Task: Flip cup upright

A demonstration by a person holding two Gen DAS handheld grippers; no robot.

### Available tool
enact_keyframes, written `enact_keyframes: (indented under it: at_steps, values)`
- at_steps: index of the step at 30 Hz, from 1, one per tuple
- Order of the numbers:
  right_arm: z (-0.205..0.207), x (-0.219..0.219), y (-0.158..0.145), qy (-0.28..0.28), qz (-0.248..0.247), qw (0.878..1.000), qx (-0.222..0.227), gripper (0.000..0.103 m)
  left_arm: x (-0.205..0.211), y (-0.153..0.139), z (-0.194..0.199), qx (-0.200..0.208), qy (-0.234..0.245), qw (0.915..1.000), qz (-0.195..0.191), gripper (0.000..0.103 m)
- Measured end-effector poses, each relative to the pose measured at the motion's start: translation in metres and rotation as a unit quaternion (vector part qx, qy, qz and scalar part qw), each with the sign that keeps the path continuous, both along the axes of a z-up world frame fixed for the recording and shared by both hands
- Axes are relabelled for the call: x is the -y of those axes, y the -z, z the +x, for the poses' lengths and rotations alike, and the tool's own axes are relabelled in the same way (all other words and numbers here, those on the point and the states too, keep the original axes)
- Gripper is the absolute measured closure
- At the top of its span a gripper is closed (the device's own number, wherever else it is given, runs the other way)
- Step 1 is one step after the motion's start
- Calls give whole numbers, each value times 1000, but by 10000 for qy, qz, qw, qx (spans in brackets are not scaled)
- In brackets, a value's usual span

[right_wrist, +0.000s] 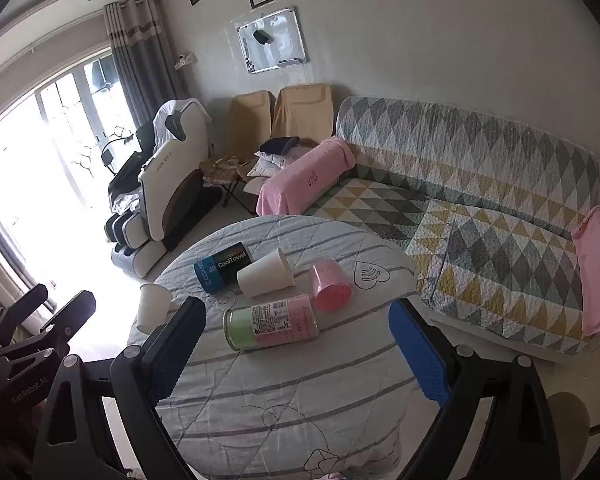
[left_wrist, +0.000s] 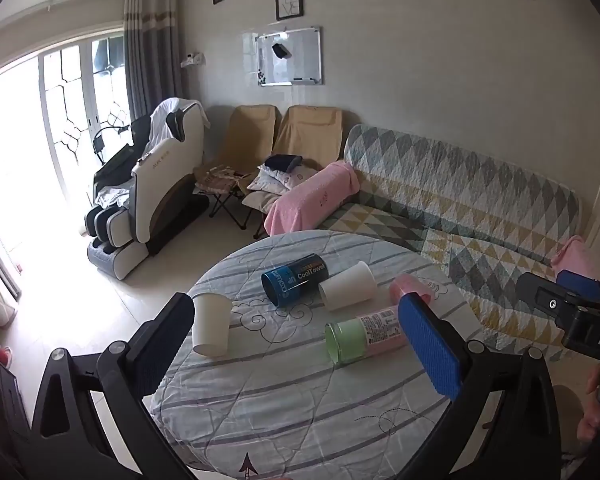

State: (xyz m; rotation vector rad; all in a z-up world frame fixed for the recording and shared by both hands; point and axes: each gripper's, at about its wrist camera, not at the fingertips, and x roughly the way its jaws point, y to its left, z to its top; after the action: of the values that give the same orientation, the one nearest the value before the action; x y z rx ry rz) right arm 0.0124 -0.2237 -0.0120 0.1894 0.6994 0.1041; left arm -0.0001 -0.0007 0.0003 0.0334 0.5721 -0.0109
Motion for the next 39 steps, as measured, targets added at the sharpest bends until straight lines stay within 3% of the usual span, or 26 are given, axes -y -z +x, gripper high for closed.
enact_keyframes:
  at_steps: [39]
  values:
    - [2,-11,5,-128,-67,9998,-111,9,-2,3,1,-100,136,9998,-59,0]
